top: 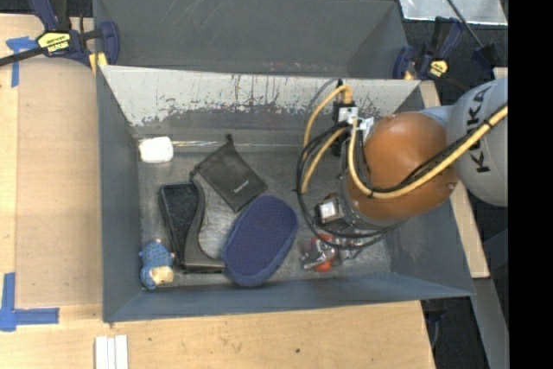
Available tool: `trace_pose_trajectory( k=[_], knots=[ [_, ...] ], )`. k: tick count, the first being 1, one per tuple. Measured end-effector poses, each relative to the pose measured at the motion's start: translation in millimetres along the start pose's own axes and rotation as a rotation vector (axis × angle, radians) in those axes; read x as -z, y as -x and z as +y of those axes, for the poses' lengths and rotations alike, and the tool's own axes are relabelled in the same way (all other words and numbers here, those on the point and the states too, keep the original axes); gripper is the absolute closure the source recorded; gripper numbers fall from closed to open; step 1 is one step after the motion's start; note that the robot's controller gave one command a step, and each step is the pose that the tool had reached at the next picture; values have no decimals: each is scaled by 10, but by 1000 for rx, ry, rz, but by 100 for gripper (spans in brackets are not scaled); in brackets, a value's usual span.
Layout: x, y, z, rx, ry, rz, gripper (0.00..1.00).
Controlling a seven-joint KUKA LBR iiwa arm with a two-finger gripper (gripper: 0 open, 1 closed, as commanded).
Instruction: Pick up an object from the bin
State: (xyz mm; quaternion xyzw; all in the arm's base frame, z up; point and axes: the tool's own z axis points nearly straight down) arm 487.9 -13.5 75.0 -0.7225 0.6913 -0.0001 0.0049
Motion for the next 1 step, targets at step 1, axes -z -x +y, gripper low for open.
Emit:
trace_pose_trajectory(
  k=[1],
  knots=[
    [706,6,-29,-2,-1,6,100]
  ],
)
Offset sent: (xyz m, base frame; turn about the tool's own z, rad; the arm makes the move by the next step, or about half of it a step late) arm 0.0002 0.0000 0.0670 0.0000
